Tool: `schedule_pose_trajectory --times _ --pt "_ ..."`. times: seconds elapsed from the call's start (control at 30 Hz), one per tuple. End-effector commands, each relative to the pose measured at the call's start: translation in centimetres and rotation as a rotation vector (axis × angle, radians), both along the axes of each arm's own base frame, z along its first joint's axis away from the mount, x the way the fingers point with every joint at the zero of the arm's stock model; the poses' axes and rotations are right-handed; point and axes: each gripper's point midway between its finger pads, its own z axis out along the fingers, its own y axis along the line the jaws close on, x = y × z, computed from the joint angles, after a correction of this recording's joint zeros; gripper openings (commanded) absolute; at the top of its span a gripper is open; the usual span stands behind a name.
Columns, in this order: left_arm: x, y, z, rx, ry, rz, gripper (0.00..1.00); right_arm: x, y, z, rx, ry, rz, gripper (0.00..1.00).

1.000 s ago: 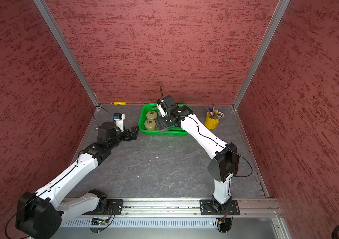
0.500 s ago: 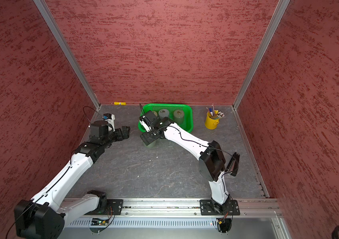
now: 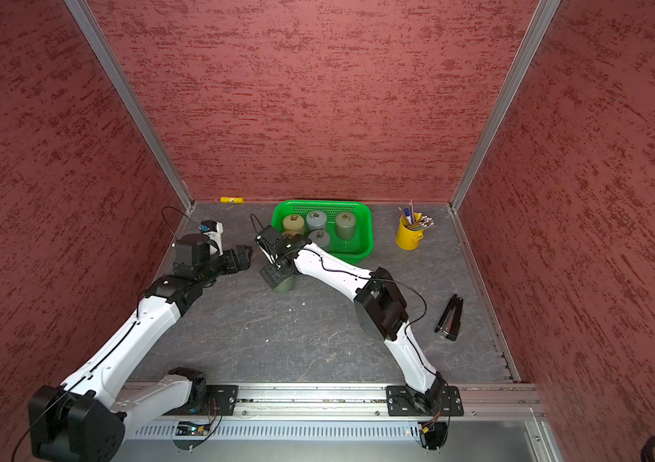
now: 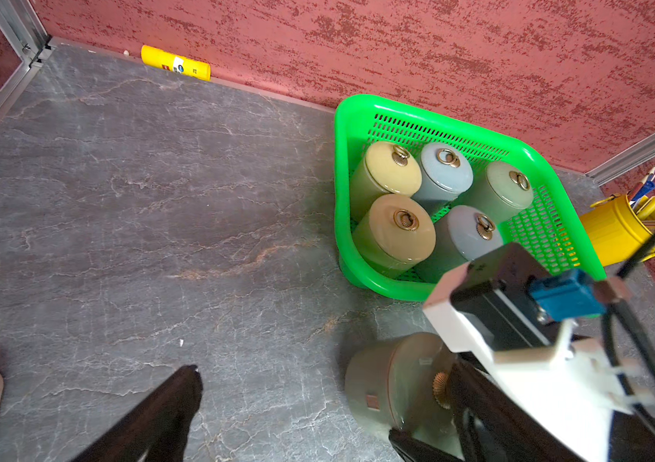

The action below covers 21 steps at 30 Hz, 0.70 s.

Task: Take the tea canister out of the basket
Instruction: Place the tea canister at the center of the board.

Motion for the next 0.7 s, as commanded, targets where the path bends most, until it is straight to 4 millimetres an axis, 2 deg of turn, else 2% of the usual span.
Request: schedule_pose_trajectory --times 0.0,0.4,0.57,0.67 --pt "-0.1 -0.1 0.1 -0.012 -0.012 -0.005 1.00 1.3 1.1 2.4 0.038 -0.072 -0.024 0.00" --pt "0.1 -0.1 0.0 -0.013 -0.014 -0.007 1.00 1.4 1.9 1.0 0.035 -0.045 -0.017 0.00" --pt "0.1 -0.2 -0.1 -0.014 -0.012 -0.011 1.00 1.3 2.1 0.7 0.033 -0.034 -0.012 0.08" --pt "0.1 -0.2 -0.2 -0.014 -0.011 -0.011 1.00 1.1 2.1 0.6 0.034 -0.024 -0.007 0.18"
